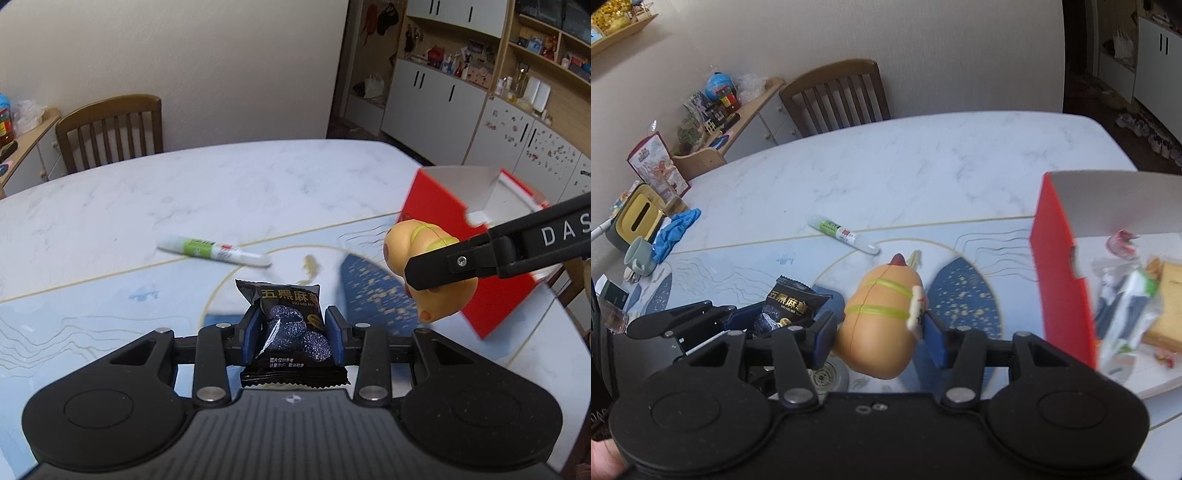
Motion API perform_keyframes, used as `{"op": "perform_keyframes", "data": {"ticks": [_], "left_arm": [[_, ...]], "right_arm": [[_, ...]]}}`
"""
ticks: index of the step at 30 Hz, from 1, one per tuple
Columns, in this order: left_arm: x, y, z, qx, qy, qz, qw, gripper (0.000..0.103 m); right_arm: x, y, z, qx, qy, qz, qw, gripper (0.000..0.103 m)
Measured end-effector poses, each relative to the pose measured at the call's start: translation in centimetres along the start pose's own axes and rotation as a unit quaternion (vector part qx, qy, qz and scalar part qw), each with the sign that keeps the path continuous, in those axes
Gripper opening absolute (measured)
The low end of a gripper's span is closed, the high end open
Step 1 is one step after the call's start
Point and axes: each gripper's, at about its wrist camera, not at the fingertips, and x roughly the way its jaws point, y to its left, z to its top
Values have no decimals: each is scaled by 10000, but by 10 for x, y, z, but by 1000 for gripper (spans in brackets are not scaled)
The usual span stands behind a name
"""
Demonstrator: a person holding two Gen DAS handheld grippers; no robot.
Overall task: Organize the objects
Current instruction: 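Carry the snack packet and duck toy into the shoebox and release both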
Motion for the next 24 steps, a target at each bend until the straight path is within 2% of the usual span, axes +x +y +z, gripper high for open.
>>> {"op": "perform_keyframes", "data": {"ticks": [11,24], "left_arm": [[-15,-67,23,329,-216,-298,9988,37],[8,-159,53,823,-258,-721,9937,37]], "right_arm": [[-56,-51,-4,-99,-355,-54,9993,50],[-107,-152,-9,211,-633,-551,9962,50]]}}
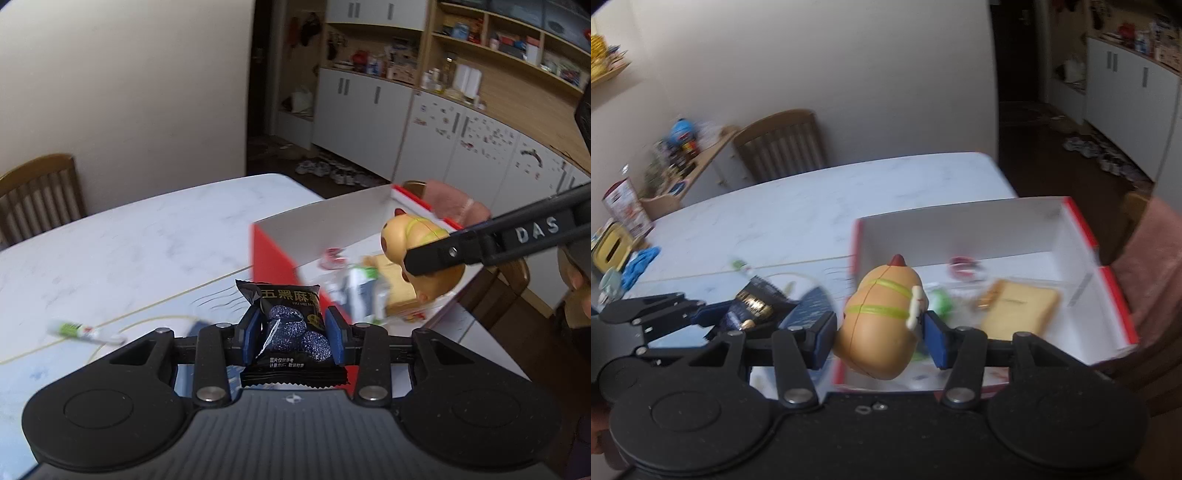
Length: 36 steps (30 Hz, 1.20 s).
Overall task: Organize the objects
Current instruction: 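Carry the snack packet and duck toy into the shoebox and release both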
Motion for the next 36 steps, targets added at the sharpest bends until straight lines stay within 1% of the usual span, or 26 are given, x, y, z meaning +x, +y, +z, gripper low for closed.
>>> {"op": "perform_keyframes", "data": {"ticks": [7,14,23,32,36], "left_arm": [[29,-46,21,504,71,-227,9984,37],[70,-70,46,759,275,-265,9964,37],[132,-71,71,655,617,-154,9958,37],[180,-63,76,383,1053,60,9937,37],[194,-60,75,302,1242,122,9917,37]], "right_arm": [[-3,-49,6,144,-101,-293,9994,50],[11,-80,12,89,-73,-456,9989,50],[49,-109,26,213,35,-618,9979,50],[92,-129,43,312,229,-706,9968,50],[109,-130,47,308,426,-752,9958,50]]}}
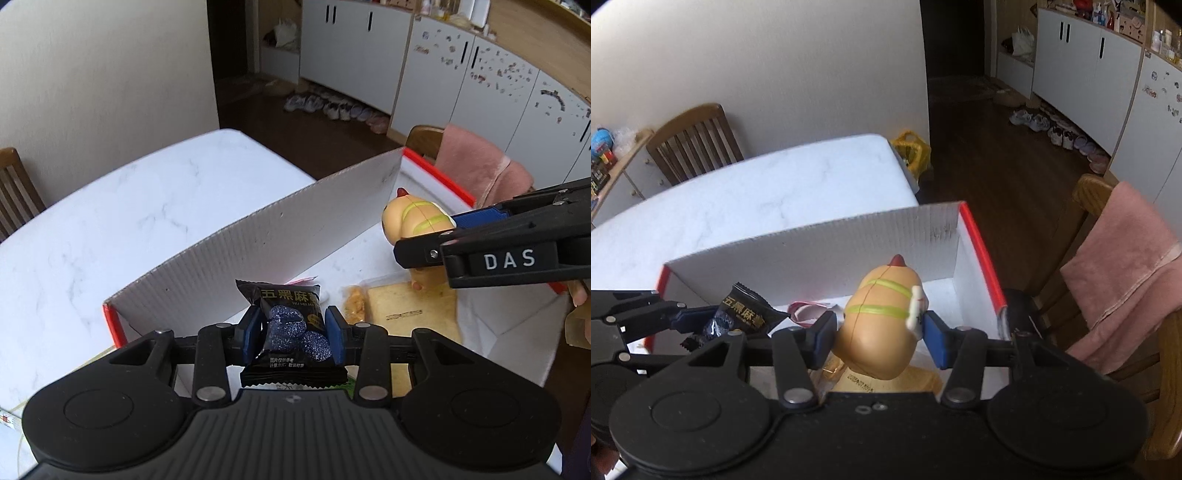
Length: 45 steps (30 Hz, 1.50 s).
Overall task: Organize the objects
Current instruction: 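Carry the snack packet and duck toy into the shoebox and release both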
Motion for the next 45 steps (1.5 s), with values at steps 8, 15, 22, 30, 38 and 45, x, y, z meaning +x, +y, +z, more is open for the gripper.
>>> {"op": "perform_keyframes", "data": {"ticks": [8,15,22,30,38,45], "left_arm": [[23,2,1,72,381,162,9991,37],[38,3,-1,-37,724,145,9973,37],[43,3,3,-75,951,172,9953,40],[34,-6,6,78,786,290,9965,65],[22,-11,5,-11,612,294,9977,65],[2,-11,3,-53,368,344,9987,65]], "right_arm": [[27,3,4,-41,305,-257,9992,50],[38,4,10,1,422,-332,9986,51],[43,3,16,-35,520,-279,9983,52],[39,2,16,-82,441,-238,9987,56],[25,-4,15,-69,301,-119,9995,65],[3,-6,13,-158,165,75,9997,65]]}}
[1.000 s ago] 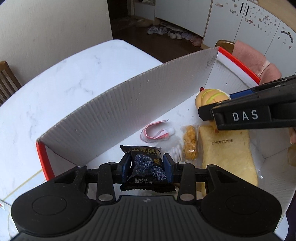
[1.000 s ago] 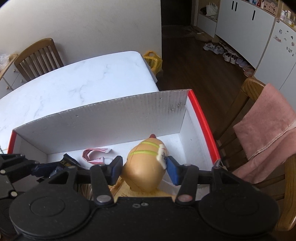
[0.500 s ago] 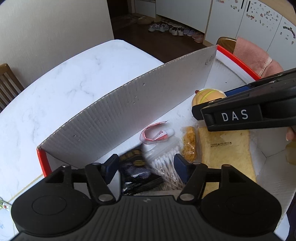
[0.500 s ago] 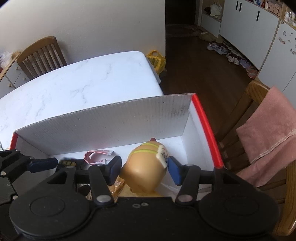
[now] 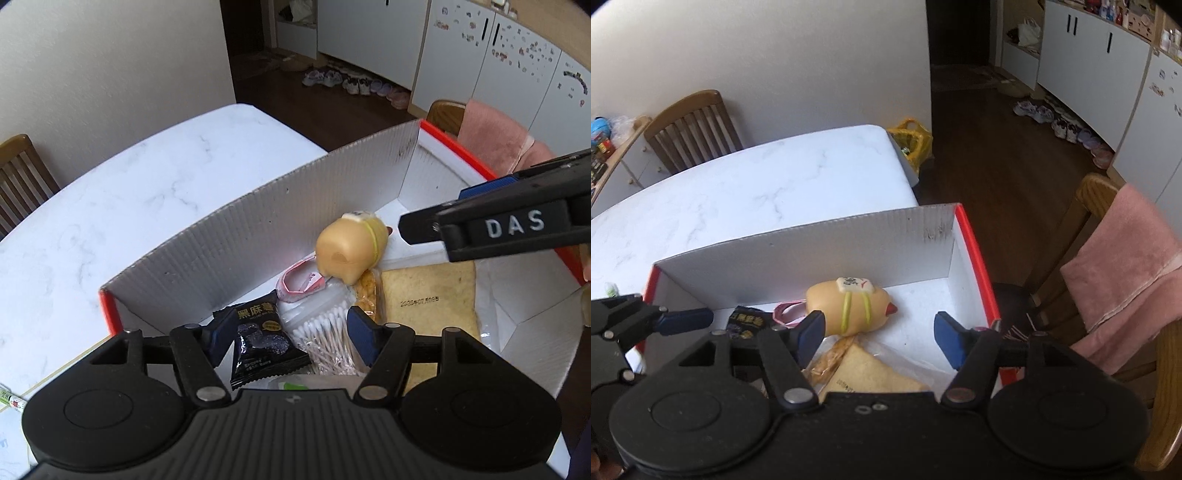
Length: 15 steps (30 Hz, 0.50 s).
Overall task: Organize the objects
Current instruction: 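Carry the snack packet and duck toy into the shoebox and release both, then withdraw both grippers from the shoebox back over the table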
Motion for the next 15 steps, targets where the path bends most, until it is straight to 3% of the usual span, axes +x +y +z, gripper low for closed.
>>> {"op": "perform_keyframes", "data": {"ticks": [15], "left_arm": [[-63,18,-13,-319,-684,-146,9970,65]], "right_arm": [[-54,27,-17,-446,-297,377,9979,65]]}}
